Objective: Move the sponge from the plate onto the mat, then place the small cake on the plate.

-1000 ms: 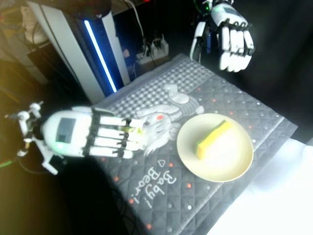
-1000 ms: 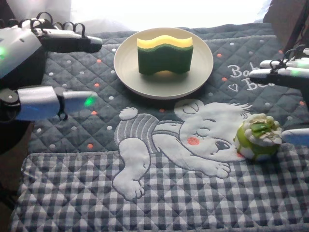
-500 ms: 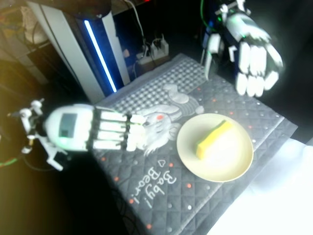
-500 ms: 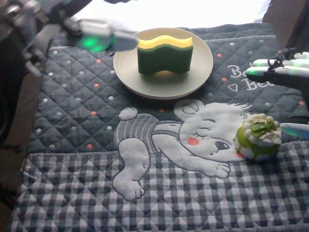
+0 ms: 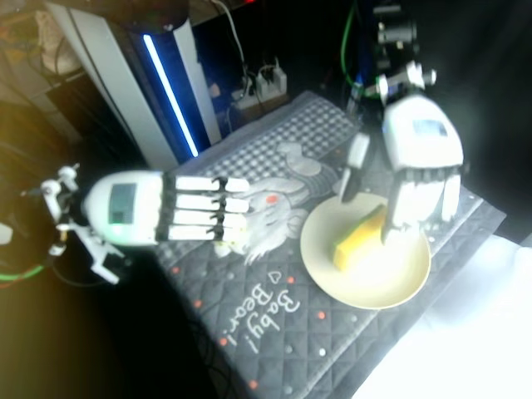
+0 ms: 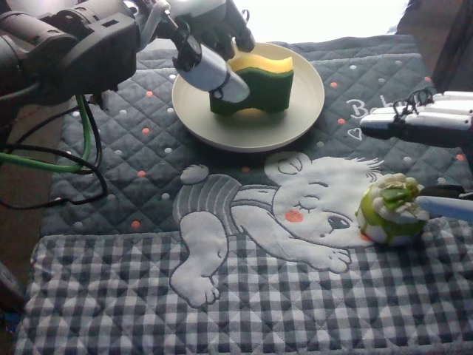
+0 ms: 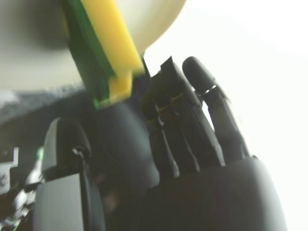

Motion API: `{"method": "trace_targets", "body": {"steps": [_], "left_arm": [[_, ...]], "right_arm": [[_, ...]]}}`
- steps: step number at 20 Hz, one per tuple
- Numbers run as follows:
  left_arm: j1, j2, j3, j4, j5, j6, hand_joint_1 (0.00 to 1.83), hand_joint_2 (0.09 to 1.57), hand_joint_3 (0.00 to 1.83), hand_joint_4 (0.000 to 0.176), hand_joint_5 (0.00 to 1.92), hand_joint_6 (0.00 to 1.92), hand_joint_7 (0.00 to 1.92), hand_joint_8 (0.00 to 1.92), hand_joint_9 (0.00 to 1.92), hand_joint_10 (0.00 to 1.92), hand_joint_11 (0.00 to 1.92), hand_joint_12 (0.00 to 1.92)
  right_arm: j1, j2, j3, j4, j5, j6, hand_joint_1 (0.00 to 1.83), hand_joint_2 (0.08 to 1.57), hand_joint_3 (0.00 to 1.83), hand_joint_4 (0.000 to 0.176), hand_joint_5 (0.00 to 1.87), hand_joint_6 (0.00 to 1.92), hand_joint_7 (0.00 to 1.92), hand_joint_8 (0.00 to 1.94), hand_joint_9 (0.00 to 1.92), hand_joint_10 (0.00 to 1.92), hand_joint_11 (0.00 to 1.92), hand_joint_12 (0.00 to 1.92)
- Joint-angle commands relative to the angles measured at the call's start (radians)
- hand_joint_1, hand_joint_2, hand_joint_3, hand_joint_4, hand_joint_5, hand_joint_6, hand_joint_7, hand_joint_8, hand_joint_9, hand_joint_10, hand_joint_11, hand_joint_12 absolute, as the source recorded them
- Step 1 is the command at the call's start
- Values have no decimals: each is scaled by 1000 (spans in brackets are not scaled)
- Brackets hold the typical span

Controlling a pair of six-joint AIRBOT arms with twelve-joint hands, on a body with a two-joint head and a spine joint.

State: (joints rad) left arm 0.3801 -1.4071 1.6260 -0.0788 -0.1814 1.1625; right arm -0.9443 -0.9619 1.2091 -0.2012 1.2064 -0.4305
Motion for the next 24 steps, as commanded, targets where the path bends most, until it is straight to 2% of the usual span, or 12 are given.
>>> {"method": "trace_targets", "body": {"steps": [1,2,3,4,5,7,10,11,15,18,21,24], "left_arm": [[-5,-9,9,-25,-92,28,902,950,2,0,703,3,851,1,900,10,283,1135],[-1,-19,20,-34,-85,37,911,970,9,0,727,12,832,0,868,1,243,1120],[0,-28,29,-34,-80,37,1015,1093,11,55,900,824,946,5,944,16,308,1105],[0,-36,37,-34,-76,37,1198,1118,3,0,984,746,953,985,1036,62,333,1186],[-2,-42,47,-44,-78,37,1235,1138,31,0,962,748,894,1313,931,616,248,1457],[-11,-40,43,-56,-97,37,1247,1157,0,0,946,750,901,1365,690,1173,239,1621],[-19,29,-39,-54,-164,38,1255,1137,3,0,946,791,952,1264,781,757,337,1223],[-22,81,-98,-39,-203,38,1161,1119,1,0,972,964,728,1571,581,1812,380,1893],[-1,245,-295,60,-304,36,1256,1131,0,0,950,752,981,1229,842,1220,662,1577],[78,400,-484,158,-398,35,1262,1070,0,0,1064,679,1122,913,1016,550,663,1132],[186,525,-633,178,-494,26,1256,1099,5,0,1007,729,1040,1098,935,876,522,1565],[267,560,-694,168,-536,17,1264,1101,2,0,1090,556,984,1209,818,943,387,1460]], "right_arm": [[12,0,2,28,120,7,827,1267,0,33,352,6,374,1,447,5,348,530],[12,-1,2,26,120,9,847,1264,0,28,361,6,370,0,429,1,310,522],[12,-3,2,23,120,9,841,1265,0,30,380,1,369,0,392,0,234,539],[12,-5,3,21,120,9,811,1265,0,35,392,3,379,3,401,5,258,567],[11,-8,5,20,119,9,804,1261,1,39,402,0,390,0,388,1,211,625],[11,-11,5,17,119,9,888,1266,0,22,409,0,449,0,560,9,369,704],[11,-13,5,17,117,17,879,1260,0,24,421,1,477,1,624,0,529,538],[11,-14,5,17,117,21,883,1265,0,2,415,3,484,2,633,3,573,429],[11,-12,6,18,117,26,864,1284,0,29,383,0,459,0,537,0,558,296],[11,-5,6,32,113,31,812,1290,1,17,377,0,451,1,493,0,572,179],[11,-2,9,35,100,37,859,1282,0,0,408,6,432,0,501,1,572,165],[11,-3,17,27,67,40,897,1283,0,0,424,8,425,2,486,1,542,152]]}}
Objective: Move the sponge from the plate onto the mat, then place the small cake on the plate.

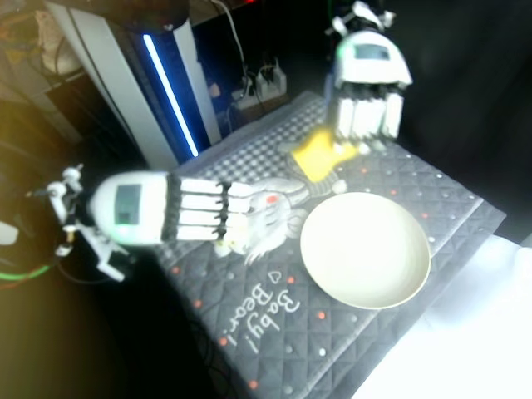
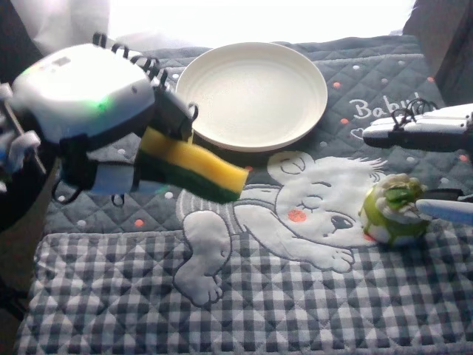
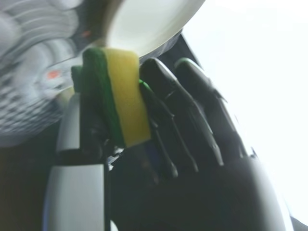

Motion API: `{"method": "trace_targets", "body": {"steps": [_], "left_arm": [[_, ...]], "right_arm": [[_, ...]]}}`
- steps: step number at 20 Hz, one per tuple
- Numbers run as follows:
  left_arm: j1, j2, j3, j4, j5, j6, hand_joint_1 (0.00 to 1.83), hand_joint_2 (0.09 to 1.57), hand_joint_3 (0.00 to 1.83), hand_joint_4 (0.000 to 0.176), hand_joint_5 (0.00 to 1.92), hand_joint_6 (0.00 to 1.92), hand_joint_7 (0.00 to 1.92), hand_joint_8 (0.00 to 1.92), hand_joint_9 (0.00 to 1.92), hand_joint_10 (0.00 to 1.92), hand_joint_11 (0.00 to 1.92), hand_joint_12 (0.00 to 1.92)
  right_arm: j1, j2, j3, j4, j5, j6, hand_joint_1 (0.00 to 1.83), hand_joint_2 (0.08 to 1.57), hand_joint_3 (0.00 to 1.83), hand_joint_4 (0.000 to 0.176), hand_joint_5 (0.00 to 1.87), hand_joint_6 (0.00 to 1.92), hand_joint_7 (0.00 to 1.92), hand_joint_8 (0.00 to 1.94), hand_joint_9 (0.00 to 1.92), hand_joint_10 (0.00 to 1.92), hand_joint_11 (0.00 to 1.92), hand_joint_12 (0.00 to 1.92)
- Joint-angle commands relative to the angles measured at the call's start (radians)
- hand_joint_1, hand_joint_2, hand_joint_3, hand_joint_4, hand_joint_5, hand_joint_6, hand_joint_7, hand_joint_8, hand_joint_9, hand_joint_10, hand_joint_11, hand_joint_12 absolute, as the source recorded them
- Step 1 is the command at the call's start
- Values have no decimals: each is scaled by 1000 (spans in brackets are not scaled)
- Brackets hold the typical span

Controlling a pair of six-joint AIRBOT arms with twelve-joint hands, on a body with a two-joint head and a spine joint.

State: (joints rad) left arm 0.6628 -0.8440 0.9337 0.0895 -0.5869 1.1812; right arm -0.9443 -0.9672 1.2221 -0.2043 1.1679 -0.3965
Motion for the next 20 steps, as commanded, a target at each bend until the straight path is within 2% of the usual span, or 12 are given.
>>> {"method": "trace_targets", "body": {"steps": [1,5,6,7,8,12,14,16,17,18,19,20], "left_arm": [[4,-5,-4,-16,-130,-2,1261,1087,0,0,1141,502,1001,1153,818,800,374,1410],[79,-28,5,-85,-106,-2,1240,1074,1,0,1133,613,1029,1017,941,577,515,1220],[92,-34,7,-97,-106,-2,1230,1101,3,0,1080,682,960,1146,902,505,475,1211],[102,-41,11,-110,-106,-2,1230,1101,3,0,1080,682,960,1146,902,505,475,1211],[111,-50,17,-126,-105,-2,979,1042,0,0,931,306,880,297,814,458,392,1260],[126,-71,29,-144,-86,-2,898,998,0,0,853,4,830,12,754,290,302,1213],[143,-62,22,-174,-128,-2,775,1000,0,21,542,0,694,0,691,90,178,1172],[153,-49,13,-186,-161,-3,805,879,0,53,215,0,582,0,610,21,103,1151],[160,-35,1,-189,-191,-3,724,857,0,104,29,0,432,0,520,0,13,1250],[165,-27,-7,-190,-212,-3,724,857,0,104,29,0,432,0,520,0,13,1250],[168,-18,-17,-190,-237,-3,657,872,3,128,5,0,361,0,492,0,2,1279],[170,-12,-24,-190,-252,-3,664,873,0,164,0,0,251,0,420,0,0,1259]], "right_arm": [[11,2,8,27,97,9,913,1275,0,0,437,10,449,10,509,10,548,157],[56,0,23,-29,39,11,713,1281,4,0,426,1,449,3,472,0,461,134],[71,-2,26,-45,25,11,635,1276,2,30,376,0,413,2,431,0,376,293],[83,-4,27,-57,13,11,635,1276,2,30,376,0,413,2,431,0,376,293],[98,-9,29,-85,-14,11,685,1242,0,97,273,0,307,0,292,0,59,704],[110,-19,29,-123,-49,14,744,1136,0,124,171,1,212,1,186,0,0,617],[110,-19,30,-142,-64,20,846,1061,0,128,167,0,211,1,182,3,0,557],[112,-19,30,-163,-92,21,912,996,0,155,146,1,199,7,150,8,0,525],[112,-20,31,-170,-108,21,984,936,0,135,222,15,217,6,161,8,0,436],[112,-21,33,-172,-119,21,984,936,0,135,222,15,217,6,161,8,0,436],[112,-24,36,-176,-134,21,1013,898,0,141,275,12,214,2,155,4,0,456],[112,-27,40,-179,-146,22,1239,947,0,158,351,1,220,0,225,1,35,780]]}}
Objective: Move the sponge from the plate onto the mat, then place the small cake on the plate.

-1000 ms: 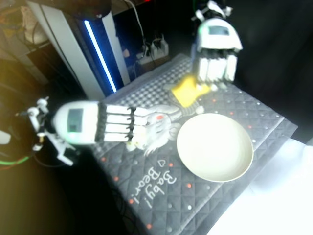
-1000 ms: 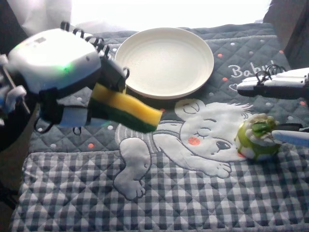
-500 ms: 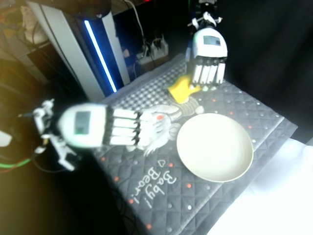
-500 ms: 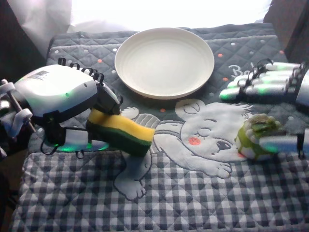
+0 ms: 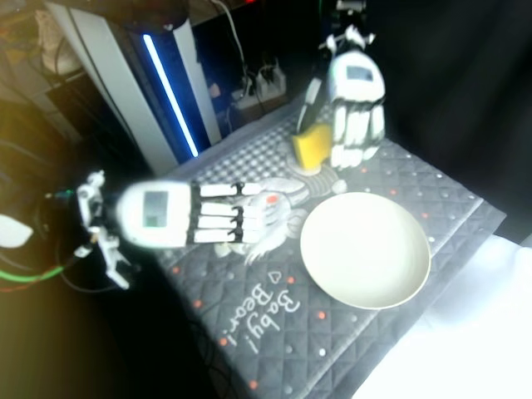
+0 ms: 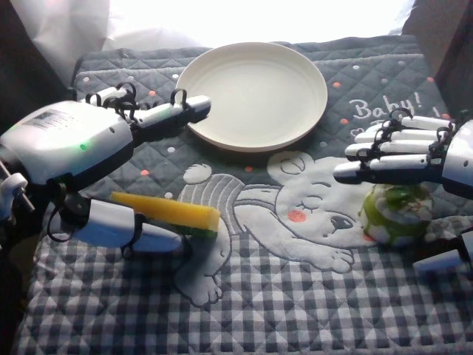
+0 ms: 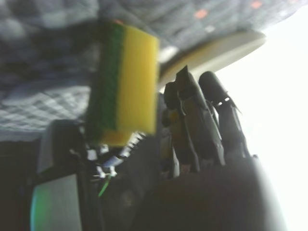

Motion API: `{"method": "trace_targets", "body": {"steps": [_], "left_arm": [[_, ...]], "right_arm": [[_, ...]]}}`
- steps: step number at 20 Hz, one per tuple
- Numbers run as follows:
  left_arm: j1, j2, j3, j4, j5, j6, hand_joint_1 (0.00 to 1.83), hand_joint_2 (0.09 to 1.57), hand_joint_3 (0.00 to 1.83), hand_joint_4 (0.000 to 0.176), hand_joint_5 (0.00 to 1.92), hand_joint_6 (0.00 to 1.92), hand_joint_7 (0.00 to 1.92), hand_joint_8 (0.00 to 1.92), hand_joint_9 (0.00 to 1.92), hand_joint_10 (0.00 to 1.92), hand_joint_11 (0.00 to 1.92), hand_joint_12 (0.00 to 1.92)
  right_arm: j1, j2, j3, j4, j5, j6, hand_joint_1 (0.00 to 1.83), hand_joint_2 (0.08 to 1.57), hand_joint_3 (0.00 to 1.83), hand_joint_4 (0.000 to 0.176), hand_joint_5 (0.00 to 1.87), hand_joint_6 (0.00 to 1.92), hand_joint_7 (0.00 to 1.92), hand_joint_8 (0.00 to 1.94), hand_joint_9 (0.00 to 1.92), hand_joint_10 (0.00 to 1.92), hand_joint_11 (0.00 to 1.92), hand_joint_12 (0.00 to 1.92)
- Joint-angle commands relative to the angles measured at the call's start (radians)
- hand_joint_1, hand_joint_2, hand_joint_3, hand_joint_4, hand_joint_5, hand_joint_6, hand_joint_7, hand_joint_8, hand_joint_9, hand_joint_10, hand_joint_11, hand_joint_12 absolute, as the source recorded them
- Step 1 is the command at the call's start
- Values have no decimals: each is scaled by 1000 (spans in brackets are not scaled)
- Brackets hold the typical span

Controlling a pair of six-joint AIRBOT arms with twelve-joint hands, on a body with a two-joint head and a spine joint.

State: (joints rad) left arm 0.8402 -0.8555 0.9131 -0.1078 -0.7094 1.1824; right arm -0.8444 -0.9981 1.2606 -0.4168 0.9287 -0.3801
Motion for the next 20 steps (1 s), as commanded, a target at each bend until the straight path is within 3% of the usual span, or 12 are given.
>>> {"method": "trace_targets", "body": {"steps": [1,2,3,4,5,6,7,10,13,17,19,20], "left_arm": [[-6,3,-9,8,-143,-4,664,873,0,164,0,0,251,0,420,0,0,1259],[-3,7,-14,11,-155,-9,664,874,0,160,0,0,236,0,403,0,0,1241],[1,9,-15,18,-166,-28,629,885,2,151,0,0,238,1,399,0,0,1259],[4,9,-14,20,-172,-42,645,892,4,153,0,0,237,1,391,0,0,1260],[9,9,-14,23,-174,-55,645,892,4,153,0,0,237,1,391,0,0,1260],[13,9,-14,23,-172,-59,663,893,2,156,0,0,255,4,416,8,0,1294],[16,10,-14,23,-169,-60,707,886,0,161,0,0,252,2,425,11,0,1301],[24,11,-14,21,-172,-68,703,883,0,138,0,0,283,4,465,15,54,1294],[31,14,-14,14,-192,-75,727,875,0,131,0,0,308,5,467,8,46,1249],[35,13,-12,14,-193,-89,719,884,0,144,0,0,298,0,464,3,11,1272],[35,9,-9,14,-194,-90,695,891,3,143,0,0,298,0,462,1,9,1276],[36,6,-7,15,-196,-94,728,918,3,84,193,15,394,13,494,14,25,1242]], "right_arm": [[12,2,6,30,84,6,1239,947,0,158,351,1,220,0,225,1,35,780],[13,1,9,26,76,6,1331,965,0,151,387,0,238,0,278,5,61,932],[17,-1,14,23,66,6,1435,1029,5,84,496,6,340,14,551,105,268,988],[22,-3,18,21,60,6,1587,1129,4,0,750,27,549,92,685,1289,565,1393],[34,-5,26,18,53,6,1587,1129,4,0,750,27,549,92,685,1289,565,1393],[53,-6,32,13,49,6,1285,1221,0,0,746,1038,693,1159,771,1795,847,1815],[77,-7,39,4,46,6,1206,1270,2,0,818,1039,573,1671,727,1878,803,1900],[153,-12,53,-2,46,-15,1301,1267,2,0,862,1032,556,1644,648,1805,790,1921],[262,-40,88,-3,46,-23,1334,1227,0,0,934,1116,648,1412,624,1580,369,1698],[376,-139,175,1,40,-23,1491,1105,0,0,1054,858,904,1026,918,1150,739,1490],[446,-234,245,1,-31,-27,1405,1096,0,0,1045,911,951,937,935,1175,817,1362],[465,-268,271,-1,-67,-31,1485,1123,3,0,1011,985,879,956,874,1187,703,1555]]}}
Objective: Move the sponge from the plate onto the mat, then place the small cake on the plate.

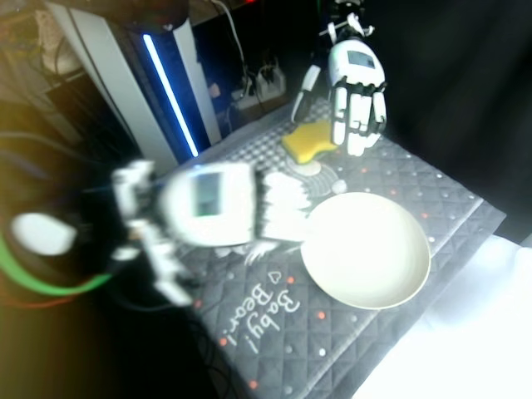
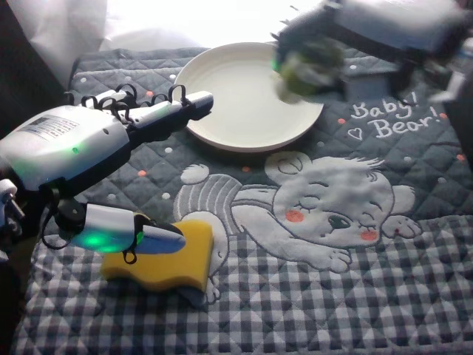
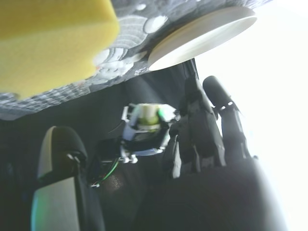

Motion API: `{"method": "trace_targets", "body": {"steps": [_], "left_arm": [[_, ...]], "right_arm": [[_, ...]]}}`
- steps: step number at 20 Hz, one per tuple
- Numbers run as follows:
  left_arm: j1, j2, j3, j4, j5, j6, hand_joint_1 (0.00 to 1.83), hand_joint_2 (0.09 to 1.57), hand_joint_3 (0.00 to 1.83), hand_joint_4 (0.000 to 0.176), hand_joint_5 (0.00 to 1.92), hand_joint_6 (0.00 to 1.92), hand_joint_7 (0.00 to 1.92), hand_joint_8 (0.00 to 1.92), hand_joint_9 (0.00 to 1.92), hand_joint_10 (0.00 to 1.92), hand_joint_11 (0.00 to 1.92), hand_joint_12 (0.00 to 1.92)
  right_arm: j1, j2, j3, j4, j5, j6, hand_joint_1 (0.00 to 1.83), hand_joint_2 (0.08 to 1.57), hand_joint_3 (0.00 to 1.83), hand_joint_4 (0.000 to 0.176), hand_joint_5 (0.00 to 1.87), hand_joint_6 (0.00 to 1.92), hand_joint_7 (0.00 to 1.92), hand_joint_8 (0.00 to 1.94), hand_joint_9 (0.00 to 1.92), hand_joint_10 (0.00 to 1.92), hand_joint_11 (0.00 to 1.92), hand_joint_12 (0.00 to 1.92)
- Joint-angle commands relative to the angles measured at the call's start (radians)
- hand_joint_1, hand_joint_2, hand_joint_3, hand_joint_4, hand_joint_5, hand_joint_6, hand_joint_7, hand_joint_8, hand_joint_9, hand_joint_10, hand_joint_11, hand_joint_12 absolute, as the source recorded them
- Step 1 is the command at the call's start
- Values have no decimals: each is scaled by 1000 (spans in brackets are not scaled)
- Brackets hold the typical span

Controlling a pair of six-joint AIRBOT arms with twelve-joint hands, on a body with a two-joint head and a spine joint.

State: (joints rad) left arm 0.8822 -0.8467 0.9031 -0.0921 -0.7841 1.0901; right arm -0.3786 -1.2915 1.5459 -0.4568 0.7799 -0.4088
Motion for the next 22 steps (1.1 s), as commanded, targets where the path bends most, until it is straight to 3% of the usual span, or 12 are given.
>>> {"method": "trace_targets", "body": {"steps": [1,2,5,7,8,9,11,16,17,19,21,22], "left_arm": [[-6,-11,9,10,-122,-19,728,918,3,84,193,15,394,13,494,14,25,1242],[-7,-24,20,28,-115,-48,751,928,0,30,359,9,466,14,577,47,80,1288],[-20,-50,39,56,-86,-69,715,940,4,20,421,15,468,7,536,26,58,1271],[-34,-65,50,80,-71,-82,789,917,0,10,439,2,482,3,532,12,76,1164],[-41,-70,54,92,-66,-90,807,909,0,5,453,6,500,9,555,20,97,1166],[-44,-71,54,94,-66,-90,812,913,0,0,467,3,523,11,577,29,91,1248],[-44,-74,54,94,-69,-96,830,926,0,0,494,1,569,24,603,67,81,1340],[-38,-74,53,91,-80,-105,793,939,0,0,505,4,539,9,558,54,49,1277],[-36,-74,53,87,-83,-106,822,931,0,0,516,7,550,13,584,68,80,1293],[-29,-74,52,67,-103,-106,855,917,0,0,512,0,553,6,553,50,63,1179],[-21,-63,51,46,-131,-106,775,943,4,0,491,0,512,0,513,24,40,1201],[-15,-50,50,35,-149,-106,774,948,2,2,481,0,518,2,510,16,33,1162]], "right_arm": [[25,-20,29,38,15,-12,1485,1123,3,0,1011,985,879,956,874,1187,703,1555],[48,-83,87,38,-67,-23,1494,1114,0,0,1062,784,863,1063,903,1195,728,1552],[69,-193,193,38,-180,-24,1491,1122,0,0,1010,965,842,1023,916,1127,718,1543],[77,-231,225,37,-222,-40,1386,1117,0,0,1071,599,829,1220,959,1260,778,1296],[79,-237,225,37,-236,-63,1288,1032,0,0,847,206,618,630,678,891,567,1277],[80,-238,225,30,-241,-65,1214,1012,0,0,733,45,583,260,599,617,447,1232],[80,-239,225,21,-246,-65,1106,1016,0,47,550,1,470,14,507,147,256,949],[90,-240,216,14,-245,-65,993,987,0,120,281,0,295,3,315,7,0,789],[99,-239,201,-6,-245,-65,999,985,0,120,277,0,297,3,322,7,0,827],[111,-175,143,-37,-235,-65,1006,968,0,96,298,2,303,2,318,3,0,866],[106,-73,73,-35,-161,-64,1055,971,0,96,291,1,303,3,312,0,0,938],[87,-17,28,-26,-113,-64,1063,968,0,84,287,0,280,6,271,14,0,778]]}}
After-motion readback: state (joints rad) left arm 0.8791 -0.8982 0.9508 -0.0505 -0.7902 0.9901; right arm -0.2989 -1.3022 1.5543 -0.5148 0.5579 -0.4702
